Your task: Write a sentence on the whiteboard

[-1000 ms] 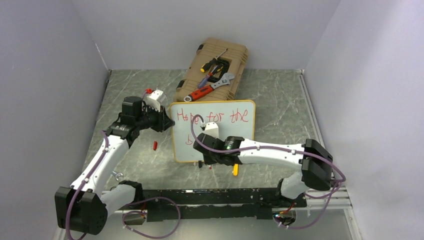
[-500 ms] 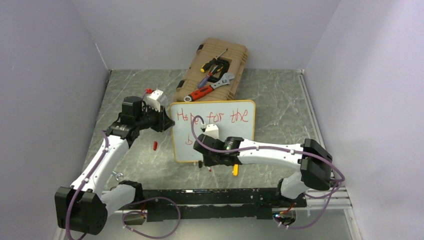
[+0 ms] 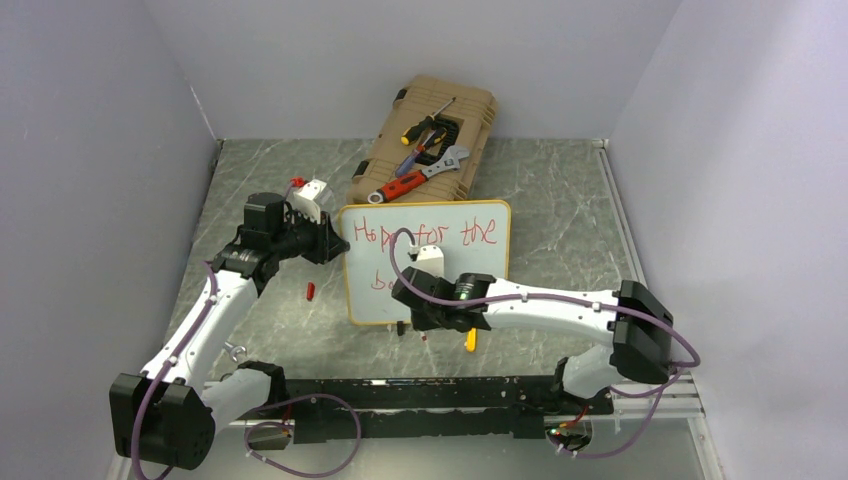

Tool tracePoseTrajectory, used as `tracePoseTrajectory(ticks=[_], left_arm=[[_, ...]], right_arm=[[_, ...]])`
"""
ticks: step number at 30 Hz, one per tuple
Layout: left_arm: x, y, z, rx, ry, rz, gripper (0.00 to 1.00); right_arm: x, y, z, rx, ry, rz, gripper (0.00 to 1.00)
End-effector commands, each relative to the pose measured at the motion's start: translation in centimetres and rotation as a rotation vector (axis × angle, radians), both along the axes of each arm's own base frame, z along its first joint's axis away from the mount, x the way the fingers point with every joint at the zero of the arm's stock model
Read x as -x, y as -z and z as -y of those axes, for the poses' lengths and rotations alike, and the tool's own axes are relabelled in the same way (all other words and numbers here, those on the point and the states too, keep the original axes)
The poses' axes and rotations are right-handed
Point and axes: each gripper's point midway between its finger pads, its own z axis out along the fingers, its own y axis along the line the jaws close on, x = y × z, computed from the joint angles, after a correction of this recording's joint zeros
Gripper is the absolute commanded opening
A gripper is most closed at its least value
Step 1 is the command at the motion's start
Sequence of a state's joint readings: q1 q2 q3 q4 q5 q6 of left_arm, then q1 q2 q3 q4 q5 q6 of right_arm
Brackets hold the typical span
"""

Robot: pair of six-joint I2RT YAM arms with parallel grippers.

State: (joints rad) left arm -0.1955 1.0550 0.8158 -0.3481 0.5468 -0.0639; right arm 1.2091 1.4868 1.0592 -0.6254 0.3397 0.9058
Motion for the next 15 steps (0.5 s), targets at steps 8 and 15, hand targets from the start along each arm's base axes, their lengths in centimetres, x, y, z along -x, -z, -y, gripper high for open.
tracePoseTrajectory(ticks=[8, 15], left_arm=[[0.8, -1.2, 1.3, 0.022, 0.073, 0.024, 0.00], [0.8, -1.2, 1.3, 0.023, 0.076, 0.023, 0.00]], right_arm=[[-0.8, -2.3, -0.7, -0.043, -0.029, 0.078, 0.00], [-0.9, -1.1, -0.7, -0.022, -0.021, 0.048, 0.00]])
